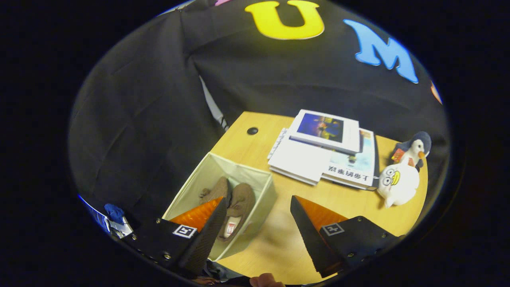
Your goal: Open the storage box then place both shoes into the box .Put the left shoe in first, then the right shoe, with the right side of both shoes facing outward in a uniform manner.
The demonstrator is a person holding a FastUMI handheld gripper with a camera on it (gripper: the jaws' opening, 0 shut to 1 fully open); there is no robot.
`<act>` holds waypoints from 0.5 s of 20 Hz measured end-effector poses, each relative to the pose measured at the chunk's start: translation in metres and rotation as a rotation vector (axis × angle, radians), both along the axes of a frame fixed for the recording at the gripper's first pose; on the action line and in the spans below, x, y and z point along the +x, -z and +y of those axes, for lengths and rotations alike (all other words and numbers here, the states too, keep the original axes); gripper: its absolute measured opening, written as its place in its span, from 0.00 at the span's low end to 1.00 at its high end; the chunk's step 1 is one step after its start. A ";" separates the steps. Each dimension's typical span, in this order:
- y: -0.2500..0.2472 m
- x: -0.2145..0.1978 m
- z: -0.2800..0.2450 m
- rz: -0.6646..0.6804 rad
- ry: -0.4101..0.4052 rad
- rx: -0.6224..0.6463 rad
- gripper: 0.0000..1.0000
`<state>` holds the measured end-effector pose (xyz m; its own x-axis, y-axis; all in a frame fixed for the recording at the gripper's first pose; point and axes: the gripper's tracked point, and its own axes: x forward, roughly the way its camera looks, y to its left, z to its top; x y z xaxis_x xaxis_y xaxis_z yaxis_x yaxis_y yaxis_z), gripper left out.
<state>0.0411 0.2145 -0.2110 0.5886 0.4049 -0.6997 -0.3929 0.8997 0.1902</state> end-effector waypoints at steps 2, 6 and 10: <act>-0.022 0.007 -0.041 -0.115 0.071 -0.027 0.98; -0.080 0.009 -0.102 -0.348 0.219 -0.017 0.98; -0.144 -0.010 -0.147 -0.575 0.354 0.011 0.98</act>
<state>0.0307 0.0674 -0.0668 0.9645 0.1244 -0.2329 -0.1163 0.9920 0.0484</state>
